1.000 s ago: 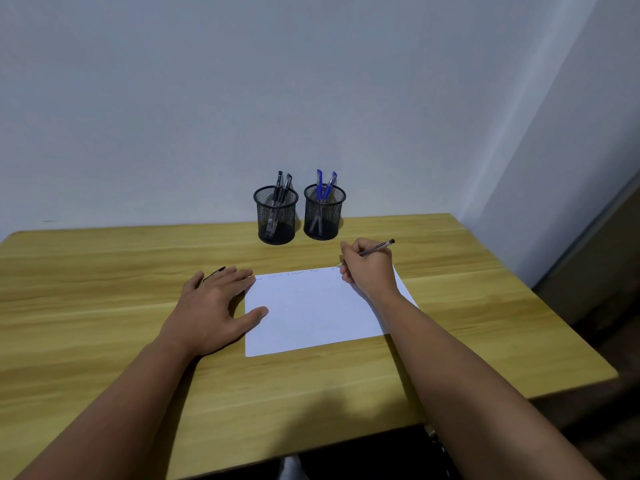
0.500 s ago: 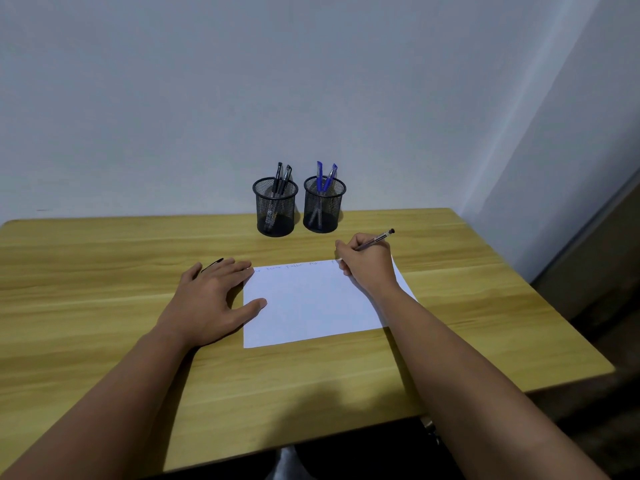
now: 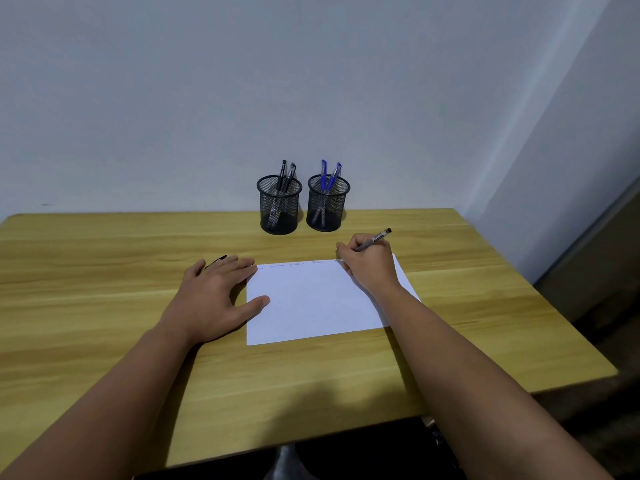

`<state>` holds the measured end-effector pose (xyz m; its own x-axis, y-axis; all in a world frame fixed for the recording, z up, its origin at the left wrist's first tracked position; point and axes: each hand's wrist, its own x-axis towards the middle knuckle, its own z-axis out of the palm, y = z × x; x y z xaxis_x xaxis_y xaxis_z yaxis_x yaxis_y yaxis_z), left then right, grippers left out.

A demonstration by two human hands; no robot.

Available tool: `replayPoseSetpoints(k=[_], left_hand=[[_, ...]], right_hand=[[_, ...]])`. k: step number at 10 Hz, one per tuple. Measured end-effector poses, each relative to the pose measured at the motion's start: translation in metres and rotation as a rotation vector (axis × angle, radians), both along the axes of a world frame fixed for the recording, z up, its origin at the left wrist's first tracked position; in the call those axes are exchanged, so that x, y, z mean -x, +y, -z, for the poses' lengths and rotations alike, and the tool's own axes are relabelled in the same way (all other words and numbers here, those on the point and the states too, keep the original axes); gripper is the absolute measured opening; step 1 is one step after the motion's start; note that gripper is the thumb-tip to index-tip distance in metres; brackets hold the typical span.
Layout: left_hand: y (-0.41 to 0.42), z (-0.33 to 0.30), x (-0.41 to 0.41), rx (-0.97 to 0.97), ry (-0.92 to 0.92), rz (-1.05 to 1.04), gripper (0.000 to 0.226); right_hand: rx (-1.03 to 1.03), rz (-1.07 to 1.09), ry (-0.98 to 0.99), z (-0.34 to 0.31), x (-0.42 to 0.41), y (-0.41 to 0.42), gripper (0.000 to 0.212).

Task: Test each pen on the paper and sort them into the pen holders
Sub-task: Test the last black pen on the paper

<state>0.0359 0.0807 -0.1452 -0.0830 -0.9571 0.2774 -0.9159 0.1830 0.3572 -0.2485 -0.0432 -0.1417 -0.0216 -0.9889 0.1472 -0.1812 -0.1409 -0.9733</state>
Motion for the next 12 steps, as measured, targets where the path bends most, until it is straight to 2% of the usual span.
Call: replayPoseSetpoints(k=[4,7,10,12], left_hand=[[-0.0007,0.0009,0.0001,-0.005,-0.011,-0.005,0.080],[-0.0002,-0.0011,0.0010,0.000,0.001,-0.001,0.081],[0.0000,-0.0004,-0.0001,-0.004,0.005,-0.001,0.082],[-0.0008,0.0005,-0.0002,-0.002,0.000,-0.001,0.081]], right_hand=[[0.020,0.087,0.127,-0.0019,0.0021,0.0022,0.035],[0.031,0.164,0.155,-0.0023,0.0024,0.0012,0.041],[0.061,0.152,0.234,-0.0038,0.0011,0.0040,0.032],[0.077,0.197,0.273,-0.0038,0.0014,0.0024,0.037]])
